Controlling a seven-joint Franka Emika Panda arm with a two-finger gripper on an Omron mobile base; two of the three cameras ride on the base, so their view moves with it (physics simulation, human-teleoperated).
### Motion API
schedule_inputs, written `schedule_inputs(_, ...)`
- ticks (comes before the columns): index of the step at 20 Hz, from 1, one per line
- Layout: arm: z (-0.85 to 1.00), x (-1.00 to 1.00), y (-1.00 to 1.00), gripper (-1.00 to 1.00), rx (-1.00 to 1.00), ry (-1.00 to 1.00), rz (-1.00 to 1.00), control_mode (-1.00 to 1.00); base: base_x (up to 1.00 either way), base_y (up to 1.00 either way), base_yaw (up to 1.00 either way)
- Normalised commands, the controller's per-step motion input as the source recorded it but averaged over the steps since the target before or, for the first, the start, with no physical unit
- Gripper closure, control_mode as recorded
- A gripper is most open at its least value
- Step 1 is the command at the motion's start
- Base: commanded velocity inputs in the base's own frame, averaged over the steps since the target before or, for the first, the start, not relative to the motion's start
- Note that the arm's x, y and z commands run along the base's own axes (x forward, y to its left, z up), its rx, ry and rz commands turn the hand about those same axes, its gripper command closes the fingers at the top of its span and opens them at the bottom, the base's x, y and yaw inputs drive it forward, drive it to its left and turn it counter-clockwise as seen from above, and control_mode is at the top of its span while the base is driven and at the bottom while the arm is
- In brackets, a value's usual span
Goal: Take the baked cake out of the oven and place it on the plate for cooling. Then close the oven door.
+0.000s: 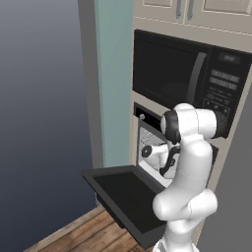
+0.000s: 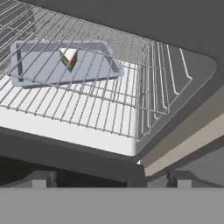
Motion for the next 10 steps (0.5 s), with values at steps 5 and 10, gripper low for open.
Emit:
schedule_inputs(5,-0.58,0.46,-0.07,-1.00,-0.15,-0.10,-0.08,-1.00,0.00,0.00,0.00)
schedule_inputs(10,-0.60,0.54,-0.25,-1.00,-0.01,-0.13,-0.04,-1.00,0.00,0.00,0.00)
